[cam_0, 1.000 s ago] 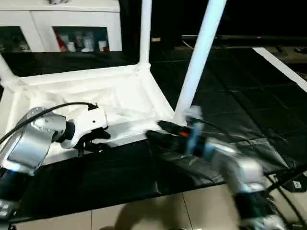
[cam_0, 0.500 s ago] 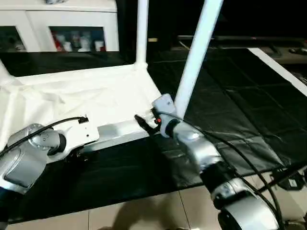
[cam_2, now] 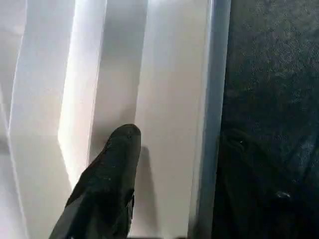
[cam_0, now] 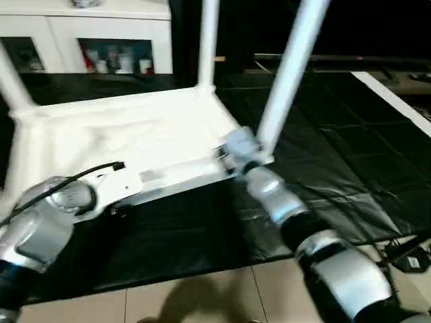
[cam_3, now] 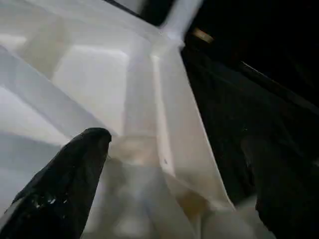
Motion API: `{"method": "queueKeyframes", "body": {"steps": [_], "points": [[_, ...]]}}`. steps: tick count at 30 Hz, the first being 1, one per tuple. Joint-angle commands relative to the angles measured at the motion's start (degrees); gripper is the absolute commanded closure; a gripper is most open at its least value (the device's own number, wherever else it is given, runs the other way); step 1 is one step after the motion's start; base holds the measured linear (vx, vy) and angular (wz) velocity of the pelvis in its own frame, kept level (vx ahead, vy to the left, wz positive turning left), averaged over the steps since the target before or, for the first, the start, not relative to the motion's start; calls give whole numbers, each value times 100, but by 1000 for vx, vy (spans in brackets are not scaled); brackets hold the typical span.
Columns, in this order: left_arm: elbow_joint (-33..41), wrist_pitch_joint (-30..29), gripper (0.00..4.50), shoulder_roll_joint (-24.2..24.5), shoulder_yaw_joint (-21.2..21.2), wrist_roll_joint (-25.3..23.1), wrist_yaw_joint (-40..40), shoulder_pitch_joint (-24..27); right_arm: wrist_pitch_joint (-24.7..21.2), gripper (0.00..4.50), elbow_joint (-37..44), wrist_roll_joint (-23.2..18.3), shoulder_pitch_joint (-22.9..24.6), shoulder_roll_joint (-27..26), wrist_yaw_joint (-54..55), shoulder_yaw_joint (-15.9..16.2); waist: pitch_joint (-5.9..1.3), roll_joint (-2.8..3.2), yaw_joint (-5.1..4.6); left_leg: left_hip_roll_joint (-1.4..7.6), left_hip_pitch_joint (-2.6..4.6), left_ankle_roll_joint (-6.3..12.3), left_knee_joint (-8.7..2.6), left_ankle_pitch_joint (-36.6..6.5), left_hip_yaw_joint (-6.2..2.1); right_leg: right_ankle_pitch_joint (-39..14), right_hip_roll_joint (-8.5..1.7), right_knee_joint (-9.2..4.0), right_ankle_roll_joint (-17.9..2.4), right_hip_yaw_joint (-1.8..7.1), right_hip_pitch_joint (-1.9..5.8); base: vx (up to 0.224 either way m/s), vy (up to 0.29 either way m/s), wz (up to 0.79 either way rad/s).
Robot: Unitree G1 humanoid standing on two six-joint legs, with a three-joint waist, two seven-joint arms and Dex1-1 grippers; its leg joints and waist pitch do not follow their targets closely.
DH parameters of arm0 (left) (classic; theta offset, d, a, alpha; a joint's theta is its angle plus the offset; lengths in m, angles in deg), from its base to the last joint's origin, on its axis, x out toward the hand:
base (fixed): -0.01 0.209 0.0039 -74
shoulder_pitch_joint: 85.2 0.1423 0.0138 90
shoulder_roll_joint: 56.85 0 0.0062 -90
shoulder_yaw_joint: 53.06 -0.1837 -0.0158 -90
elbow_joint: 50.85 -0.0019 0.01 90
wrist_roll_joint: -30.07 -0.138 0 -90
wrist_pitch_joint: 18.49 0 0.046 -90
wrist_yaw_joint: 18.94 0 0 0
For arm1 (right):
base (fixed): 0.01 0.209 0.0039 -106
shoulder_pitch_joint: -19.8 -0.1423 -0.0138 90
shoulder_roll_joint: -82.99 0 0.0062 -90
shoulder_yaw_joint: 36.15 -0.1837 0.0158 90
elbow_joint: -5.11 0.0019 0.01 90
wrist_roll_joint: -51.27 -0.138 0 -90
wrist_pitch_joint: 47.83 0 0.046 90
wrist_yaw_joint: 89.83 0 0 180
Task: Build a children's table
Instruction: Rotate table base
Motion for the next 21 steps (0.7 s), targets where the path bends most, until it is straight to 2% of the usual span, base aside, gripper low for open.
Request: {"method": "queueKeyframes", "body": {"steps": [1,3,6,9,10,11,14,15,16,18,21], "points": [[-31,55,179,10,69,-30,157,-160,-25,0,-155,-106,-41,212,171,-234,-393,185,-55,52,68,-316,-396,-1527,34,-948,-245,-340,-930,270,255,0,0,0],[-73,126,179,-34,54,-17,227,-171,31,0,-256,-125,-43,372,215,-308,-395,180,-46,54,51,-299,-391,-1496,30,-959,-256,-336,-923,269,264,0,0,0],[-100,277,179,-170,62,42,367,-192,129,0,-393,-158,-11,628,206,-416,-404,176,1,60,82,-285,-373,-1514,43,-964,-252,-341,-941,263,242,0,0,0],[-253,476,179,-507,113,178,640,-255,230,0,-526,-170,57,864,165,-537,-405,173,37,61,83,-264,-360,-1508,57,-873,-244,-336,-986,258,237,0,0,0],[-330,540,179,-615,112,189,747,-275,259,0,-544,-173,94,932,129,-571,-404,160,34,52,49,-250,-360,-1476,56,-847,-236,-328,-981,256,257,0,0,0],[-398,606,179,-671,94,177,825,-293,280,0,-560,-175,115,975,108,-596,-409,206,48,48,53,-258,-357,-1473,51,-842,-238,-326,-968,253,260,0,0,0],[-662,956,179,-858,68,156,1166,-361,349,0,-514,-221,228,1069,19,-673,-418,172,29,39,18,-210,-352,-1485,43,-923,-251,-351,-895,246,288,0,0,0],[-677,1058,179,-981,127,247,1261,-369,396,0,-478,-233,273,1082,-48,-682,-423,199,30,42,22,-211,-349,-1491,35,-923,-258,-345,-899,247,290,0,0,0],[-677,1091,179,-1028,152,287,1291,-371,416,0,-464,-240,288,1085,-77,-684,-422,174,22,47,26,-199,-345,-1503,38,-927,-250,-353,-907,242,288,0,0,0],[-619,1223,179,-1144,217,473,1262,-343,460,0,-431,-259,318,1081,-161,-687,-420,165,19,44,2,-174,-348,-1494,32,-947,-263,-354,-937,237,306,0,0,0],[35,1221,179,-1865,717,1793,755,147,649,0,-119,-470,530,1008,-897,-745,-427,149,-13,75,-16,-116,-337,-1438,43,-734,-282,-336,-1092,244,315,0,0,0]]}}
